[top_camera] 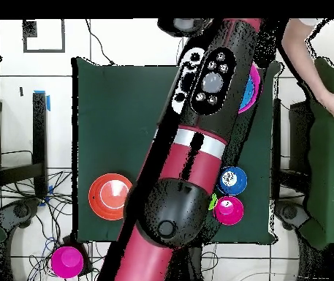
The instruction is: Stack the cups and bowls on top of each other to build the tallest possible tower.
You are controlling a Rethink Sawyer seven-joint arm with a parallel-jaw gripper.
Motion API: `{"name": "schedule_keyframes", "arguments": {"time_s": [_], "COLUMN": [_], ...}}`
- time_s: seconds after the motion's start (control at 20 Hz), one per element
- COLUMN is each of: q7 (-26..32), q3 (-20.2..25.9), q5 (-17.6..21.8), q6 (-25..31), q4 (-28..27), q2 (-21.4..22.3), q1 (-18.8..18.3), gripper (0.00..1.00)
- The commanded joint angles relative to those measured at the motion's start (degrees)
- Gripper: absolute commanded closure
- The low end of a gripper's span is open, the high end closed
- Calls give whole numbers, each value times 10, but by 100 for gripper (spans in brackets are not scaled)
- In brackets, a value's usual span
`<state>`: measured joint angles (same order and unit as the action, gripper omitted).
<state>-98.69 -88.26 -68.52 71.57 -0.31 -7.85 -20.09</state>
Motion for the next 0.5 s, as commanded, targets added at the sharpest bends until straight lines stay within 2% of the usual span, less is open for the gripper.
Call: {"name": "schedule_keyframes", "arguments": {"time_s": [0.05, 0.5], "q7": [72, 75], "q3": [21, 13], "q5": [35, 32], "q6": [57, 51], "q4": [23, 22], "q2": [2, 3], "q1": [17, 11], "gripper": [100, 100]}}
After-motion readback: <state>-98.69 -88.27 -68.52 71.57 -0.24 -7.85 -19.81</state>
